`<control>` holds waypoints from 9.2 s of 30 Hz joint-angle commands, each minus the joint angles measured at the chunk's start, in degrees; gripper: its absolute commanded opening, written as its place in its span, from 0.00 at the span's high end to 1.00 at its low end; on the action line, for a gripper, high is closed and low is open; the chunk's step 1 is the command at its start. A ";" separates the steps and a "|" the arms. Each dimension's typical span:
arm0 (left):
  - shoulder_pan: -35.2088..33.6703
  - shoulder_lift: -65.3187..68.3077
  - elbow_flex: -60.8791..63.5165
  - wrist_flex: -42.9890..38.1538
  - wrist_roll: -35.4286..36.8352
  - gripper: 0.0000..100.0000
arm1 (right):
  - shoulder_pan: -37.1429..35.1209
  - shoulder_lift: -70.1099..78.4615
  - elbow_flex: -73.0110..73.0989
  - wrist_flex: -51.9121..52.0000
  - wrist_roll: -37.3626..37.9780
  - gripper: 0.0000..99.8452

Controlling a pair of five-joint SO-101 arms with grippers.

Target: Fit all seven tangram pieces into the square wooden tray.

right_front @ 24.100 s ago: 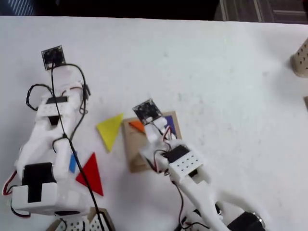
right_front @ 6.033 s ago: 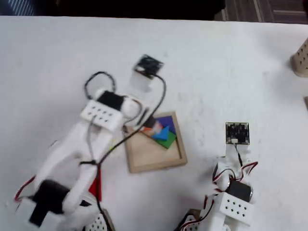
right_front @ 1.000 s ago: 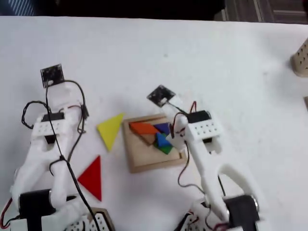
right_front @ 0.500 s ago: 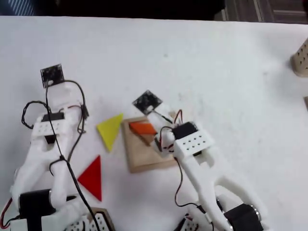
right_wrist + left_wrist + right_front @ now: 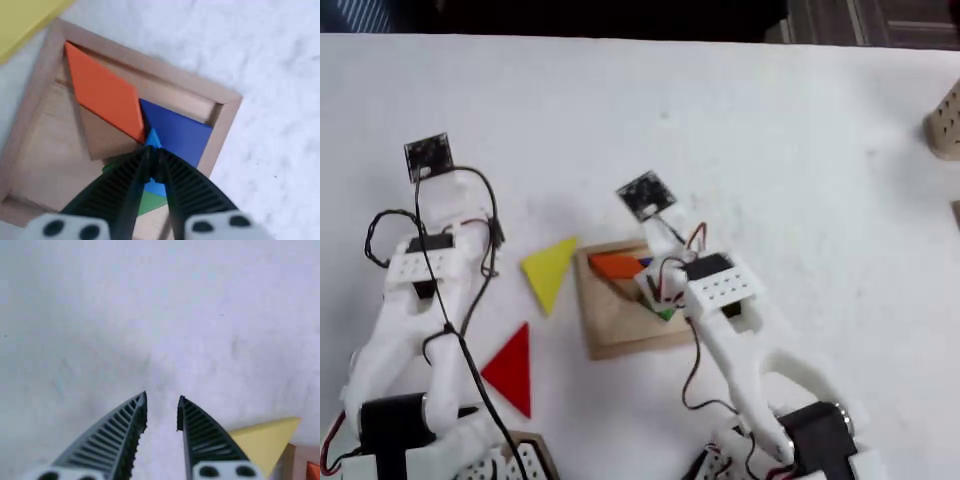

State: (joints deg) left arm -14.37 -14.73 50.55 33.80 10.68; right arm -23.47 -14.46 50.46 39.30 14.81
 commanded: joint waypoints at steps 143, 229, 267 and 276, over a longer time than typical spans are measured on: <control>-0.22 0.22 -3.16 -1.41 -0.70 0.98 | 3.74 -35.47 23.12 9.89 0.53 0.98; -0.66 9.01 -10.20 2.29 -0.70 0.98 | 4.79 -34.42 18.02 14.02 0.79 0.98; -0.75 8.92 -10.02 2.29 -0.70 0.98 | -1.63 -34.77 16.62 12.09 -0.35 0.98; -0.75 8.92 -10.11 2.11 -0.70 0.98 | -15.43 -29.49 16.26 0.66 -11.52 0.98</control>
State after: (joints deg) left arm -14.37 -5.41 43.34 35.56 10.68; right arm -35.52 -46.55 69.63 45.45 6.64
